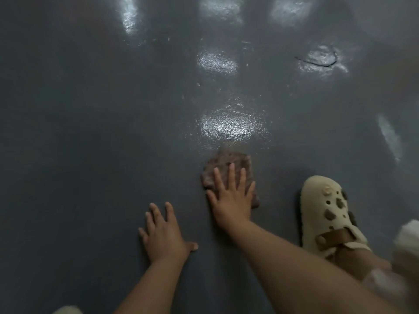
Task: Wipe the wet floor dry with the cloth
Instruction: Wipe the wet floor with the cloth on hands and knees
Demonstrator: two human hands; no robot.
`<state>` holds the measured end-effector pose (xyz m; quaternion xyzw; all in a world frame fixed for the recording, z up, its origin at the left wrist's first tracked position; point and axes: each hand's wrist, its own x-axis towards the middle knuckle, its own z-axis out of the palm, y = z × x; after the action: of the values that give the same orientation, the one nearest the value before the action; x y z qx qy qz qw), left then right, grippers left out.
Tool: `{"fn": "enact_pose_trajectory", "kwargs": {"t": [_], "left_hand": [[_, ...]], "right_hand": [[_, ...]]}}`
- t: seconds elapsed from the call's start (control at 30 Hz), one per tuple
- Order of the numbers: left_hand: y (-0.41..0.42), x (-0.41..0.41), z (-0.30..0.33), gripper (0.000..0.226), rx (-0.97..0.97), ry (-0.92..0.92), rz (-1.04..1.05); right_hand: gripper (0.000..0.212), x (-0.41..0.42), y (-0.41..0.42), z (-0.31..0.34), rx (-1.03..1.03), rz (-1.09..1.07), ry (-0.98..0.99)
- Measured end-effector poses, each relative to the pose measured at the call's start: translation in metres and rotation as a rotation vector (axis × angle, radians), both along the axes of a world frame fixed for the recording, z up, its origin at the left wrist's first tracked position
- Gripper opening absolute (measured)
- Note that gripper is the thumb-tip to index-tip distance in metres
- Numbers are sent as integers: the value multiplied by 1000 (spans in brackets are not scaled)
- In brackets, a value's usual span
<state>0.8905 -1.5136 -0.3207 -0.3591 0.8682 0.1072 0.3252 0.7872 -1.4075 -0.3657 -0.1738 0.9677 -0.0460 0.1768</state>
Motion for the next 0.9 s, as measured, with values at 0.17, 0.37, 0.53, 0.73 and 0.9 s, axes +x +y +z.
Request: {"fn": "enact_pose_trajectory", "kwargs": {"t": [0.17, 0.37, 0.53, 0.73, 0.9], "left_hand": [[2, -5, -2, 101, -52, 16, -29], [4, -10, -1, 127, 6, -11, 16], [4, -10, -2, 130, 4, 2, 14], [1, -9, -4, 129, 6, 14, 2], [3, -11, -4, 130, -1, 24, 3]], "right_hand": [[53, 75, -1, -5, -45, 264, 8], [51, 34, 32, -9, -69, 445, 34], [58, -26, 78, -7, 11, 116, 124], [71, -11, 66, -1, 27, -252, -34], [57, 60, 43, -1, -14, -74, 15]]}}
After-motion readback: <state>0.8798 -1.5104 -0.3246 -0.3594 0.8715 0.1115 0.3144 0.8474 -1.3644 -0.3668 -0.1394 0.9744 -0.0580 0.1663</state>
